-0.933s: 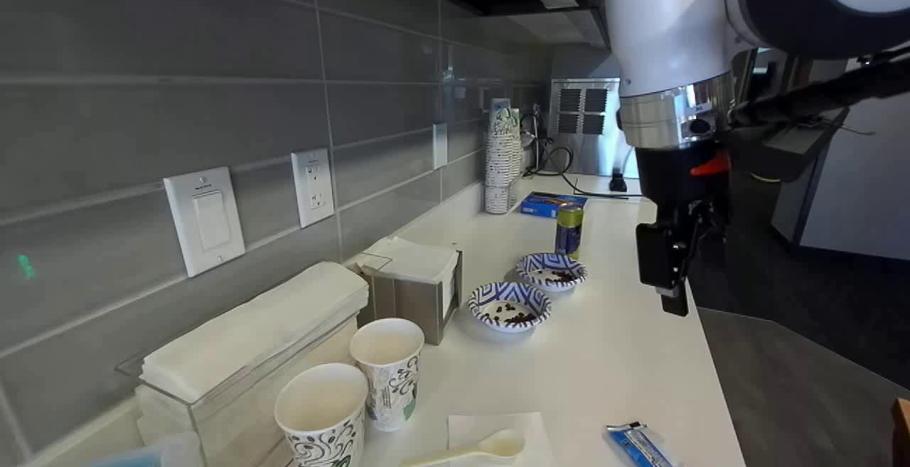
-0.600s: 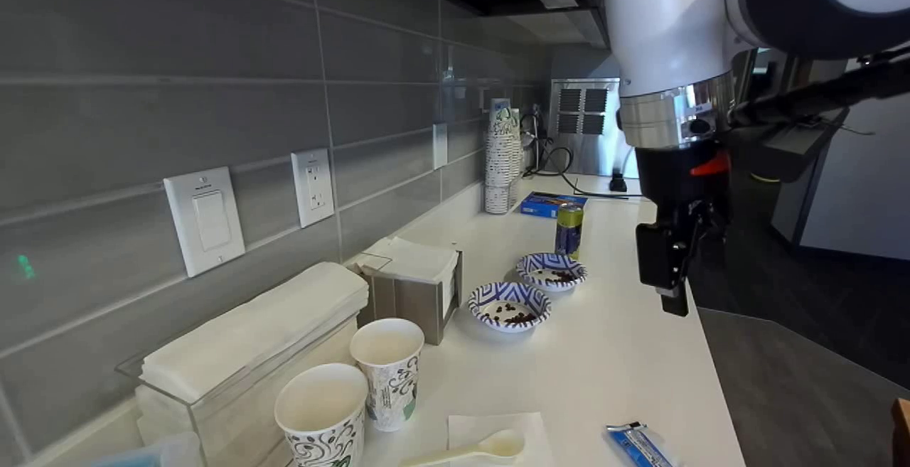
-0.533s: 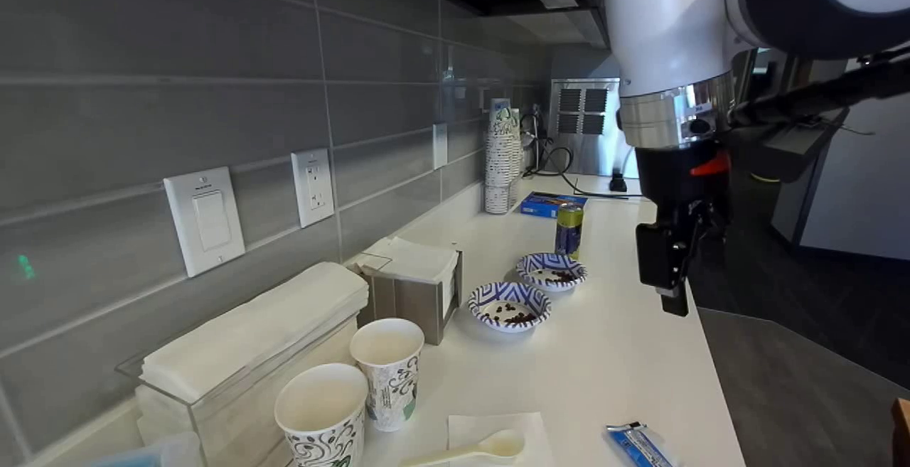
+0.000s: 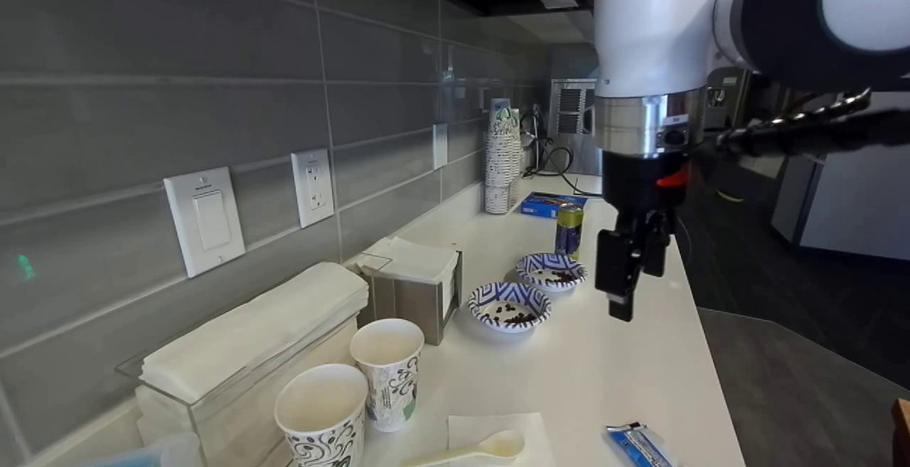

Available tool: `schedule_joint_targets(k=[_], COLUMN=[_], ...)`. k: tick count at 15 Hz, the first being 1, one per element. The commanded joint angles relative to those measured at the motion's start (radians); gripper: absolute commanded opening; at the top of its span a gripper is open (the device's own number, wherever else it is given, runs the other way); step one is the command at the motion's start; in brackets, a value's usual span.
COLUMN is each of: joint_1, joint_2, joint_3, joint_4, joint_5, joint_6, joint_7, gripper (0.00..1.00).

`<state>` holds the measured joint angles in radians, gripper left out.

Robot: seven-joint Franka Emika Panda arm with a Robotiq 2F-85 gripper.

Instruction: Put the plastic spoon into the paper cup on the right

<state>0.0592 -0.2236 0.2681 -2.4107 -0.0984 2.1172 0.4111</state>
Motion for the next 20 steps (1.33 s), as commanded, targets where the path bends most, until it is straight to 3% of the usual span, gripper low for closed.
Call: schedule_joint_targets(k=[1,5,9,14,20], joint_1=[0.043,0.096,0.123,0.129,0.127], joint_2=[0.137,0.266,0.389,0.506,0.476], joint_3=[-0.002,-0.01,-0.019,-0.026,-0.028], joint_4=[0.036,0.05,0.087,0.153,0.134], joint_5=[-0.076,-0.071,-0.069,-0.107,-0.075], joint_6=[0.219,0.455,0.582,0.663,0.649], joint_7=[-0.059,-0.196,-0.399,-0.59,-0.579], gripper=[1.0,1.0,1.0,1.0,1.0])
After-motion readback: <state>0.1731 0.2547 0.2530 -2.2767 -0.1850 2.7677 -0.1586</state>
